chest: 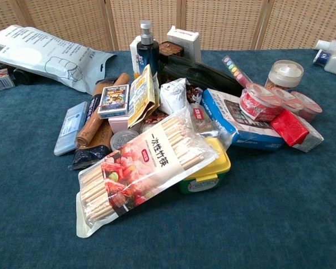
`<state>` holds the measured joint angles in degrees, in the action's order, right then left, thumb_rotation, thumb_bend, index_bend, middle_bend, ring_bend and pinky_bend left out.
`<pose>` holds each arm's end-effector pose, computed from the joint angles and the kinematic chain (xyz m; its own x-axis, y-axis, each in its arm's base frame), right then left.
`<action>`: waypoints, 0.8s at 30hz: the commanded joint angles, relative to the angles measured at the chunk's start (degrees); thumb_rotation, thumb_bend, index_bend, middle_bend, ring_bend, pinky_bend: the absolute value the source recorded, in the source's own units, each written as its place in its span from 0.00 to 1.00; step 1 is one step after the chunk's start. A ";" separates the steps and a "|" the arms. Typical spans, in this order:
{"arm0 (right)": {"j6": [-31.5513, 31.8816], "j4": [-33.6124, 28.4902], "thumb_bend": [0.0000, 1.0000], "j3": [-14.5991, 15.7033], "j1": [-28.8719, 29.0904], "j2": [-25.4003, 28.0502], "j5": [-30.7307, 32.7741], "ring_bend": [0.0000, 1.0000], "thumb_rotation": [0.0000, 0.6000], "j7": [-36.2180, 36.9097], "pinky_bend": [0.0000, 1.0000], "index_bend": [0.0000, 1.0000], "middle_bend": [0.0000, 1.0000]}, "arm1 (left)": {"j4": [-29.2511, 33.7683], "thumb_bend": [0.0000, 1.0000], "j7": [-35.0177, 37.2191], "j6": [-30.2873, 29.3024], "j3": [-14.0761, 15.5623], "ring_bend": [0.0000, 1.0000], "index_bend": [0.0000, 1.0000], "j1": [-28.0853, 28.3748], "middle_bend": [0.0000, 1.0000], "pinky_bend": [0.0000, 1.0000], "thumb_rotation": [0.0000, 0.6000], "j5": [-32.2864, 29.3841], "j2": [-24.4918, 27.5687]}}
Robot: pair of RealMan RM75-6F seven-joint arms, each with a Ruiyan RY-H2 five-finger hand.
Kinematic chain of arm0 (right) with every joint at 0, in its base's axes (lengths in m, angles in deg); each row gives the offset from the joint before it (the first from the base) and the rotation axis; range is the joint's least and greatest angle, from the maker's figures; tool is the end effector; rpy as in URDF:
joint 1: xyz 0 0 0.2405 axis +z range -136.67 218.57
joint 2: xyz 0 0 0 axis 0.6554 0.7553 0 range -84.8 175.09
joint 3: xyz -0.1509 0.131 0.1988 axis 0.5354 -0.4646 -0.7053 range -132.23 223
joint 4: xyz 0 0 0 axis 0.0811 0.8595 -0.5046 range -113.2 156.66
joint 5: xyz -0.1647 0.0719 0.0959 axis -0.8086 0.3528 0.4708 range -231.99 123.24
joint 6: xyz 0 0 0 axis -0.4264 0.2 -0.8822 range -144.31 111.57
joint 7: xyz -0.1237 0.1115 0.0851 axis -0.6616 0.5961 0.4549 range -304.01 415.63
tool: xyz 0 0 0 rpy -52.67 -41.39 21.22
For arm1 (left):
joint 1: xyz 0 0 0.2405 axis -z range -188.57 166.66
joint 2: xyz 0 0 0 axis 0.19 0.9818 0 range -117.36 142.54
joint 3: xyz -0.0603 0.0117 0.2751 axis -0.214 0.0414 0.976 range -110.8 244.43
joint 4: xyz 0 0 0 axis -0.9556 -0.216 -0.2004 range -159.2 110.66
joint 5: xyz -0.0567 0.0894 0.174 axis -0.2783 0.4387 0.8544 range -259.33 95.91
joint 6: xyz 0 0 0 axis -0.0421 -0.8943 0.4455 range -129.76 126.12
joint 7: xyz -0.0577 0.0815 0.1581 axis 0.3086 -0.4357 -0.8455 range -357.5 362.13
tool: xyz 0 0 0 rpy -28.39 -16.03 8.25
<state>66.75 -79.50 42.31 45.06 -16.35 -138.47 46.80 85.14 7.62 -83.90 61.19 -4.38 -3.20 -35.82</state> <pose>-0.3133 -0.2194 0.1738 0.4357 -0.0495 0.8988 -0.8994 0.0163 0.4369 -0.2936 0.2383 0.2432 0.2692 -0.0028 0.9631 0.9614 0.0600 -0.2686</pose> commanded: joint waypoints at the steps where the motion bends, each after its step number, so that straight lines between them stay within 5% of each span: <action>1: -0.02 -0.01 0.00 0.20 -0.10 0.00 -0.09 0.00 1.00 -0.01 0.00 0.00 0.00 | -0.12 0.05 -0.42 -0.39 0.02 0.00 0.00 -0.17 0.00 0.00 1.00 0.11 -0.04; 12: -5.19 -0.41 0.00 -1.02 3.20 -0.82 1.58 0.00 1.00 1.57 0.00 0.00 0.00 | 0.47 0.04 -0.11 -1.89 -0.08 0.00 0.00 -0.84 0.00 0.00 1.00 1.02 0.20; 24: -20.07 -1.12 0.00 -6.91 15.39 -6.23 11.18 0.00 1.00 -1.29 0.00 0.00 0.00 | 0.17 0.04 -0.17 -1.90 -0.27 0.00 0.00 -0.93 0.00 0.00 1.00 0.56 0.15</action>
<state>48.69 -80.55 36.64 58.49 -21.04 -129.22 47.13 85.32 7.45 -85.82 60.93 -5.32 -2.62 -35.67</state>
